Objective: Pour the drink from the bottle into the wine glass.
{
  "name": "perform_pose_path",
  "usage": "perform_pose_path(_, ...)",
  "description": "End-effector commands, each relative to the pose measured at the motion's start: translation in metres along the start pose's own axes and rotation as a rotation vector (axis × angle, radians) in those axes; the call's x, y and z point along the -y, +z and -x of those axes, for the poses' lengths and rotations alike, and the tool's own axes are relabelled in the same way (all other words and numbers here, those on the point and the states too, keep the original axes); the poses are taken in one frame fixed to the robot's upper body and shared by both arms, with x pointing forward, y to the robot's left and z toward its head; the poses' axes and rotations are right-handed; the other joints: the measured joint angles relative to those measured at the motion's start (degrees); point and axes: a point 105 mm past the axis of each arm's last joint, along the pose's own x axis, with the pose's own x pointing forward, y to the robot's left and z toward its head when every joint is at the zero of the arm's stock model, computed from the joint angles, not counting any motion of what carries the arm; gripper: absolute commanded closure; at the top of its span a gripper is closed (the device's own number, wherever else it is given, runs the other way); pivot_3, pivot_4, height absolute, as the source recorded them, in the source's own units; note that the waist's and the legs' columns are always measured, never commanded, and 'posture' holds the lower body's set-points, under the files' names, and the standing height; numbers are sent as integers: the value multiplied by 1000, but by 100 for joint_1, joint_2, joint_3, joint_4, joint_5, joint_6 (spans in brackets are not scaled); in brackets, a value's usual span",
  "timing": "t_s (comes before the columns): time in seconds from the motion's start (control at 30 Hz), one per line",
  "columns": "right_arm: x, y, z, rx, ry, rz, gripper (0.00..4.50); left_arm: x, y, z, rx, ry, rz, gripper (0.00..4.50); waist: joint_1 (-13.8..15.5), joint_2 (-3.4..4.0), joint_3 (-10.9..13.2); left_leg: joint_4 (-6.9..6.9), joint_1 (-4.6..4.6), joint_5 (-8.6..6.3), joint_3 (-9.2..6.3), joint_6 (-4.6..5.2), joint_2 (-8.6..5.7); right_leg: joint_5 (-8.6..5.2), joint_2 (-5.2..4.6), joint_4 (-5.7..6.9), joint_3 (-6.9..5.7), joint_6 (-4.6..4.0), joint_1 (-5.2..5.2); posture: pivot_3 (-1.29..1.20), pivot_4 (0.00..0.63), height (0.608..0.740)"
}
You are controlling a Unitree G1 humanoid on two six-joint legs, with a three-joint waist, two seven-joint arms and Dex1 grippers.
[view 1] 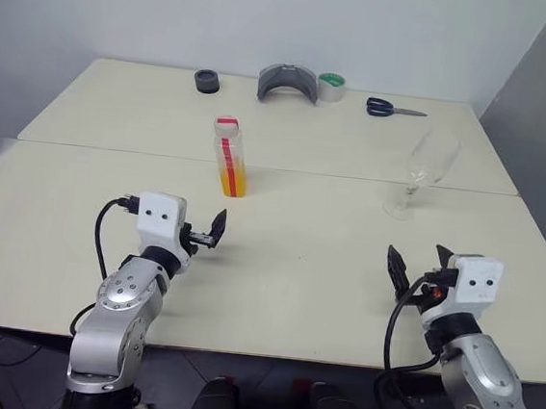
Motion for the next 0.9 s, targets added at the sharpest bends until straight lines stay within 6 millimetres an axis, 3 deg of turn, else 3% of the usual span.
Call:
perform_pose_path(0.03,-1,14,0,61,15,13,0,-5,9,3,44,33,-15,11,0,0,0,0,0,0,0,0,0,0,0,0,-1,0,0,0,150,740)
perform_pose_path(0.4,3,14,-2,66,4,30,0,-7,10,5,65,65,4,11,1,0,0,0,-1,0,0,0,-1,0,0,0,1,0,0,0,150,740)
perform_pose_path(0.63,24,8,-1,33,-104,98,0,-5,11,2,69,60,11,11,3,0,0,0,-1,0,0,0,-2,0,0,0,0,0,0,0,150,740)
perform_pose_path(0.9,23,11,-2,44,-102,96,0,0,11,-1,71,50,15,11,0,0,0,0,-1,0,0,0,-1,0,0,0,1,0,0,0,150,740)
